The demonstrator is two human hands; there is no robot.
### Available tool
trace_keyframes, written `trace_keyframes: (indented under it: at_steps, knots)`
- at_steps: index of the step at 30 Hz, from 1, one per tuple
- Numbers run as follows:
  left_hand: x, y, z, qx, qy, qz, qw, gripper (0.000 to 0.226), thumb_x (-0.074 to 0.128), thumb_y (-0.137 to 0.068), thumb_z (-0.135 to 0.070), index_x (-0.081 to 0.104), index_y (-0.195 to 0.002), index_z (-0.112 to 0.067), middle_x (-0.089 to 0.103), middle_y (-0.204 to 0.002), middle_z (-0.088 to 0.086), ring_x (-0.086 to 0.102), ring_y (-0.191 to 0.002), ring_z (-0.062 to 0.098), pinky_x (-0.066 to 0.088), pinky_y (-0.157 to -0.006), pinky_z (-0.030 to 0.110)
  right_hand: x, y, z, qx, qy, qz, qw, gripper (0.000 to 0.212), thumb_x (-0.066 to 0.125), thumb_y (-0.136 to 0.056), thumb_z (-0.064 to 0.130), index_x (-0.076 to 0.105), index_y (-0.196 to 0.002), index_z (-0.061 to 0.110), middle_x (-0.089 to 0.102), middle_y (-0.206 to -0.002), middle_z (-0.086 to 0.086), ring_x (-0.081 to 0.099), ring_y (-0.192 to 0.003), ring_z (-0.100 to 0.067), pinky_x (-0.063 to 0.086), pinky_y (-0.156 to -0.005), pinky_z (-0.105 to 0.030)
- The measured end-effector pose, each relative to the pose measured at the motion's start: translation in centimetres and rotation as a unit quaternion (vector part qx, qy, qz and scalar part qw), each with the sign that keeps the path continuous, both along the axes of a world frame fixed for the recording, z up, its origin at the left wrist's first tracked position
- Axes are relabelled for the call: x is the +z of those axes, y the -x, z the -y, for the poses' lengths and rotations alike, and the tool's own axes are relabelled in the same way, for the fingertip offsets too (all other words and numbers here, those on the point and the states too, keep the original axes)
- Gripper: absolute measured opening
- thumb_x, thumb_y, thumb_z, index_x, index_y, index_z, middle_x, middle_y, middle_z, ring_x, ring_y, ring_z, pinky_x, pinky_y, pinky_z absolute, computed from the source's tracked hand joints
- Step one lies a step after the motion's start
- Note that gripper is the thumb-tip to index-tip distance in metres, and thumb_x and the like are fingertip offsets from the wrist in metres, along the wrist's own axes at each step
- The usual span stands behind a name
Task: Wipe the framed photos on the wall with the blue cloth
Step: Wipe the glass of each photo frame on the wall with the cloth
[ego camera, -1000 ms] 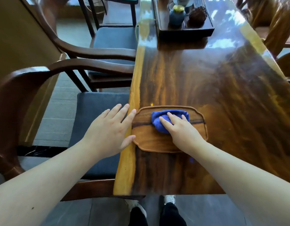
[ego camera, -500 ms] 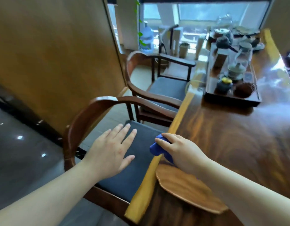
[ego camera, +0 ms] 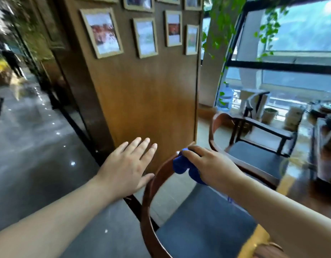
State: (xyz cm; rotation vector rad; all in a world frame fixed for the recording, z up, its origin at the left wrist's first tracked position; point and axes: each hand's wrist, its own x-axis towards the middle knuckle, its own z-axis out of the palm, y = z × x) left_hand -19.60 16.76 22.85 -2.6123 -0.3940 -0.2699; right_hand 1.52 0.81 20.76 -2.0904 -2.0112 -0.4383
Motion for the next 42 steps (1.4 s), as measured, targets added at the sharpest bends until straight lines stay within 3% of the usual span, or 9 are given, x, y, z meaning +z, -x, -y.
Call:
trace_keyframes:
  at_steps: [6, 10, 17, 30, 38, 42]
  knots:
    - [6.0, 6.0, -9.0, 0.013, -0.033, 0.056, 0.998, 0.076, 0.046, -0.085, -0.059, 0.043, -0.143, -0.011, 0.056, -0.141, 0.017, 0.055, -0.127, 0.034, 0.052, -0.097, 0.048, 5.3, 4.5, -10.1, -0.003, -0.071, 0.013, 0.997, 0.043, 0.054, -0.072, 0.009, 0.058, -0.115, 0.008, 0.064, -0.102, -0.010, 0.065, -0.078, -0.030, 0.054, -0.051, -0.034]
    - [9.3, 9.2, -14.2, 0.025, -0.053, 0.079, 0.995, 0.074, 0.039, -0.086, -0.059, 0.045, -0.142, -0.011, 0.057, -0.140, 0.017, 0.057, -0.126, 0.034, 0.053, -0.096, 0.049, 8.2, 6.3, -16.0, -0.002, -0.100, 0.025, 0.995, 0.047, 0.065, -0.075, 0.001, 0.054, -0.120, 0.012, 0.062, -0.107, -0.007, 0.064, -0.084, -0.028, 0.057, -0.061, -0.039]
    - [13.2, 11.1, -21.7, 0.030, -0.079, 0.105, 0.991, 0.074, 0.036, -0.086, -0.058, 0.045, -0.142, -0.011, 0.058, -0.139, 0.017, 0.057, -0.126, 0.034, 0.053, -0.095, 0.050, 11.2, 7.3, -24.6, -0.021, -0.092, 0.059, 0.994, 0.041, 0.059, -0.084, 0.005, 0.050, -0.122, 0.018, 0.060, -0.112, -0.001, 0.062, -0.090, -0.024, 0.057, -0.068, -0.038]
    - [16.1, 3.9, -36.9, 0.010, -0.107, 0.140, 0.984, 0.072, 0.036, -0.088, -0.060, 0.045, -0.142, -0.014, 0.058, -0.139, 0.014, 0.056, -0.127, 0.032, 0.053, -0.095, 0.050, 14.7, 0.5, -40.0, -0.071, -0.103, 0.000, 0.992, 0.046, 0.048, -0.090, 0.008, 0.043, -0.134, 0.024, 0.054, -0.122, 0.003, 0.061, -0.098, -0.019, 0.053, -0.079, -0.031]
    - [17.6, -0.6, -48.3, 0.038, -0.123, 0.136, 0.982, 0.072, 0.038, -0.088, -0.059, 0.045, -0.142, -0.012, 0.058, -0.140, 0.015, 0.055, -0.128, 0.032, 0.052, -0.096, 0.051, 15.7, -5.1, -51.4, -0.059, -0.114, -0.068, 0.989, 0.044, 0.048, -0.089, 0.009, 0.046, -0.127, 0.031, 0.058, -0.115, 0.010, 0.061, -0.089, -0.013, 0.050, -0.074, -0.025]
    - [18.5, -1.7, -53.1, 0.060, -0.129, 0.142, 0.980, 0.073, 0.039, -0.087, -0.060, 0.045, -0.143, -0.013, 0.057, -0.141, 0.014, 0.054, -0.129, 0.032, 0.050, -0.100, 0.050, 15.7, -6.4, -57.7, -0.059, -0.093, -0.125, 0.986, 0.040, 0.045, -0.084, 0.010, 0.051, -0.114, 0.037, 0.061, -0.105, 0.013, 0.061, -0.085, -0.009, 0.053, -0.074, -0.031]
